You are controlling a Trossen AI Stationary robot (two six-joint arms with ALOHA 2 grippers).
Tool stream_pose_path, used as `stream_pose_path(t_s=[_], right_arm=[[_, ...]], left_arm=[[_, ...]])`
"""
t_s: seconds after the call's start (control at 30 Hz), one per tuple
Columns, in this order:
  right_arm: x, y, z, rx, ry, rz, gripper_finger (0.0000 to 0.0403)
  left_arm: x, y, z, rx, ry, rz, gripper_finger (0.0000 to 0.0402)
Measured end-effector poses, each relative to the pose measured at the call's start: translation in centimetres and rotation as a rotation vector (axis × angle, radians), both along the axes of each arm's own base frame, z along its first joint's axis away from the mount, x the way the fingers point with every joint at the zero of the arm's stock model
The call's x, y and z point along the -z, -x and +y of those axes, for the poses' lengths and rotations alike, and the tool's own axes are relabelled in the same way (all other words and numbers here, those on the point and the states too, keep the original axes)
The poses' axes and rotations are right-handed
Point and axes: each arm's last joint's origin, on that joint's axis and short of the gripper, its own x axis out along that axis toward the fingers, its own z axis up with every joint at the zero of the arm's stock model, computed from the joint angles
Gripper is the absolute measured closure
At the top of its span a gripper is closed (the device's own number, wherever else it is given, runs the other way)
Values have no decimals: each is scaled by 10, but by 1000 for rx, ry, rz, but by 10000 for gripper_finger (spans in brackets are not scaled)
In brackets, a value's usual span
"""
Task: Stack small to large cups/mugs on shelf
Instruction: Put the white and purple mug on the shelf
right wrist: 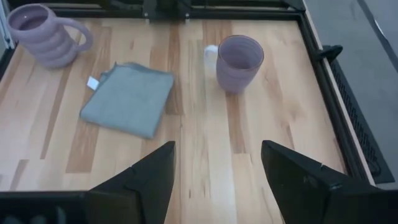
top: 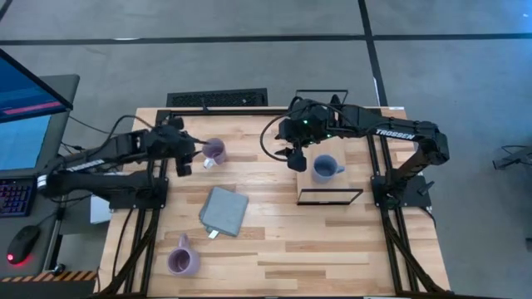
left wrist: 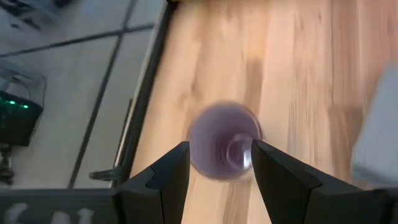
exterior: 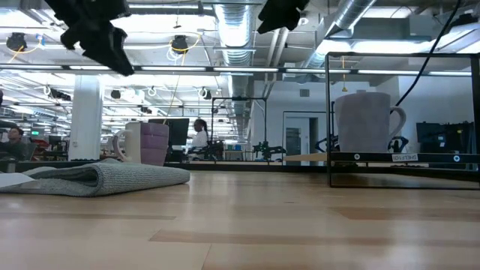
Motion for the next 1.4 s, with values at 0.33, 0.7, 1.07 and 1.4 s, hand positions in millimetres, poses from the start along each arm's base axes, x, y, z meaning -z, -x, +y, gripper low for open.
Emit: stream_pose_path(t_s=[0.33, 0.7, 1.07, 1.4], right_arm=[[0, 0, 0, 24, -26, -2, 143], [0, 0, 0, 37, -39, -2, 143], [0, 0, 0, 37, -39, -3, 143], [1, 2, 0, 38, -42, 20, 143]], left_arm=[[24, -18, 6, 158, -44, 319, 237], [46, -39, 13, 351, -99, 539, 237], [73, -62, 22, 410, -132, 724, 237], [90, -74, 27, 384, -109, 795, 258]])
